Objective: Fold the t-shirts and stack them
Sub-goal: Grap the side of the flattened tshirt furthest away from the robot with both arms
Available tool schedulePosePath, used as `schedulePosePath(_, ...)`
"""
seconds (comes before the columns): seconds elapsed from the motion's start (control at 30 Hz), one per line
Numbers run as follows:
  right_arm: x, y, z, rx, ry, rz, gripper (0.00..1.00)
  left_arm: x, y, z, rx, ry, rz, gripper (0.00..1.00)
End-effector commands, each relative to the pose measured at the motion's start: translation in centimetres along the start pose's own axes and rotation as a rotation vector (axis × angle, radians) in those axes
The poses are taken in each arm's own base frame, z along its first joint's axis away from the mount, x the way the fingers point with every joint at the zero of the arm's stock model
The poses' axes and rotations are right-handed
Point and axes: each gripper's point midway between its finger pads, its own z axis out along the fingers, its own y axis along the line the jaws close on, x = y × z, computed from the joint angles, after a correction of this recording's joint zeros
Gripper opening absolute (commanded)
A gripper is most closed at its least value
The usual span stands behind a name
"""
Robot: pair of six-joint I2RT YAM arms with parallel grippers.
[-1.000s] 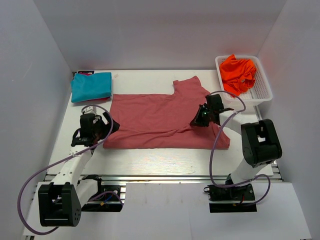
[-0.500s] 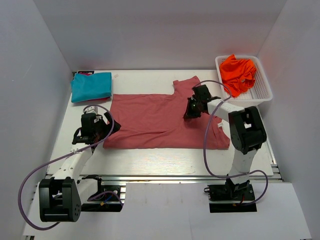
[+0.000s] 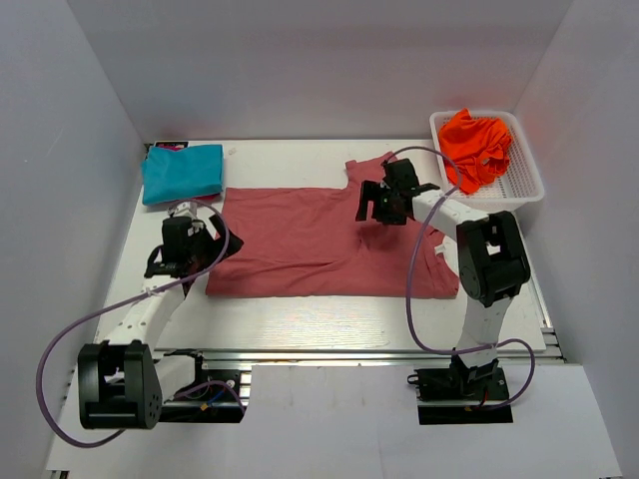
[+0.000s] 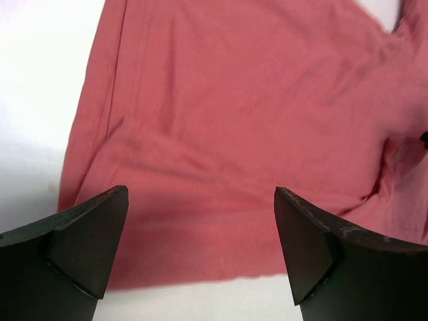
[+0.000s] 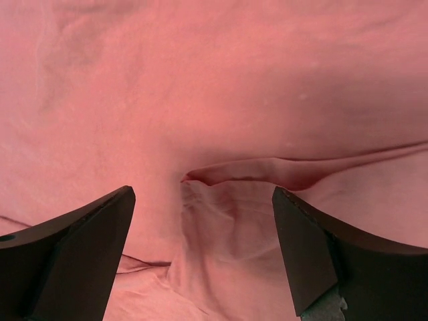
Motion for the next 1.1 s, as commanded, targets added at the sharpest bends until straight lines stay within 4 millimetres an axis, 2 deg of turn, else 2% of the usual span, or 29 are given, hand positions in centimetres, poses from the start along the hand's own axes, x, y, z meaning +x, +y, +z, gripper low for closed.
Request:
schedulePosePath(0.0, -5.0, 0.5, -2.8, 0.017, -0.136, -0.036, 0.89, -5.2, -2.5, 0.5, 0.050, -0.103, 0.063, 1.00)
schedulePosePath(0.03, -5.2, 0.2, -2.4, 0.025, -0.132, -0.037, 0.89, -5.8, -2.5, 0.9, 0.040, -0.108, 0.074, 1.00)
schedulePosePath(0.07, -6.9, 0.2, -2.8, 0.042, -0.177, -0.043, 0.89, -6.4, -2.4, 1.4, 0.023, -0.111, 0.086, 1.00)
schedulePosePath(0.13, -8.8, -0.3, -2.6, 0.081, -0.213, -0.065, 0.89, -7.9, -2.1, 3.2, -0.015, -0.110, 0.106, 1.00)
schedulePosePath(0.17, -10.0, -0.8, -2.5, 0.105, -0.236, -0.066, 0.89, -9.4, -2.5, 3.7, -0.018, -0.130, 0.124, 1.00)
schedulePosePath(0.2, -10.2, -1.4, -1.7, 0.131, -0.231, -0.088, 0.89, -9.6, -2.4, 4.5, -0.024, -0.119, 0.137, 1.00)
schedulePosePath(0.23, -11.8, -1.3, -2.0, 0.136, -0.266, -0.090, 0.89, -10.0, -2.5, 5.2, -0.024, -0.119, 0.137, 1.00)
schedulePosePath(0.27, -12.2, -2.2, -0.6, 0.168, -0.260, -0.104, 0.89, -10.6, -2.2, 6.8, -0.043, -0.113, 0.144, 1.00)
schedulePosePath(0.3, -13.8, -2.0, -0.9, 0.167, -0.291, -0.104, 0.89, -10.7, -2.0, 7.6, -0.049, -0.101, 0.157, 1.00)
schedulePosePath(0.33, -14.3, -2.1, -0.7, 0.170, -0.293, -0.107, 0.89, -11.1, -1.8, 8.4, -0.060, -0.105, 0.157, 1.00)
schedulePosePath(0.37, -15.4, -2.5, 0.4, 0.176, -0.304, -0.103, 0.89, -11.5, -1.3, 10.0, -0.086, -0.095, 0.154, 1.00)
schedulePosePath(0.43, -16.3, -2.9, 0.9, 0.180, -0.316, -0.104, 0.89, -11.4, -0.7, 11.6, -0.112, -0.062, 0.158, 0.96)
schedulePosePath(0.47, -17.4, -3.1, 1.8, 0.181, -0.330, -0.097, 0.89, -12.6, -1.1, 12.3, -0.117, -0.077, 0.144, 0.95)
schedulePosePath(0.5, -18.1, -3.4, 2.0, 0.179, -0.346, -0.089, 0.89, -11.7, -0.2, 14.1, -0.135, -0.040, 0.139, 0.92)
schedulePosePath(0.53, -17.8, -4.5, 3.2, 0.194, -0.330, -0.067, 0.89, -12.4, -0.5, 14.9, -0.123, -0.044, 0.140, 0.92)
schedulePosePath(0.57, -19.1, -4.4, 3.0, 0.192, -0.358, -0.063, 0.89, -12.3, -0.4, 15.7, -0.126, -0.036, 0.130, 0.92)
schedulePosePath(0.6, -20.2, -5.2, 3.4, 0.199, -0.387, -0.048, 0.89, -11.1, 0.6, 17.1, -0.147, 0.006, 0.124, 0.90)
schedulePosePath(0.63, -20.6, -5.3, 4.0, 0.191, -0.396, -0.048, 0.89, -12.0, 0.4, 17.7, -0.151, -0.006, 0.125, 0.89)
schedulePosePath(0.67, -20.5, -5.5, 4.7, 0.181, -0.391, -0.051, 0.89, -11.8, 0.4, 18.3, -0.166, 0.003, 0.130, 0.89)
schedulePosePath(0.73, -21.3, -6.4, 5.8, 0.164, -0.424, -0.057, 0.89, -12.4, 1.0, 19.1, -0.205, -0.003, 0.121, 0.86)
schedulePosePath(0.77, -22.0, -6.3, 5.9, 0.151, -0.452, -0.061, 0.89, -11.7, 1.7, 19.8, -0.225, 0.018, 0.119, 0.86)
schedulePosePath(0.8, -21.4, -7.6, 7.2, 0.176, -0.436, -0.056, 0.89, -11.4, 2.2, 20.1, -0.239, 0.023, 0.119, 0.86)
schedulePosePath(0.87, -22.6, -8.4, 7.3, 0.181, -0.474, -0.066, 0.89, -11.7, 2.6, 20.5, -0.263, 0.015, 0.120, 0.86)
schedulePosePath(0.9, -22.7, -8.7, 7.9, 0.186, -0.474, -0.075, 0.89, -11.1, 3.1, 20.9, -0.271, 0.031, 0.119, 0.86)
schedulePosePath(1.0, -22.7, -9.7, 9.5, 0.188, -0.479, -0.113, 0.91, -10.9, 2.8, 21.8, -0.247, 0.038, 0.118, 0.82)
schedulePosePath(1.07, -22.9, -10.2, 10.6, 0.188, -0.496, -0.128, 0.91, -10.4, 3.0, 22.7, -0.236, 0.058, 0.126, 0.74)
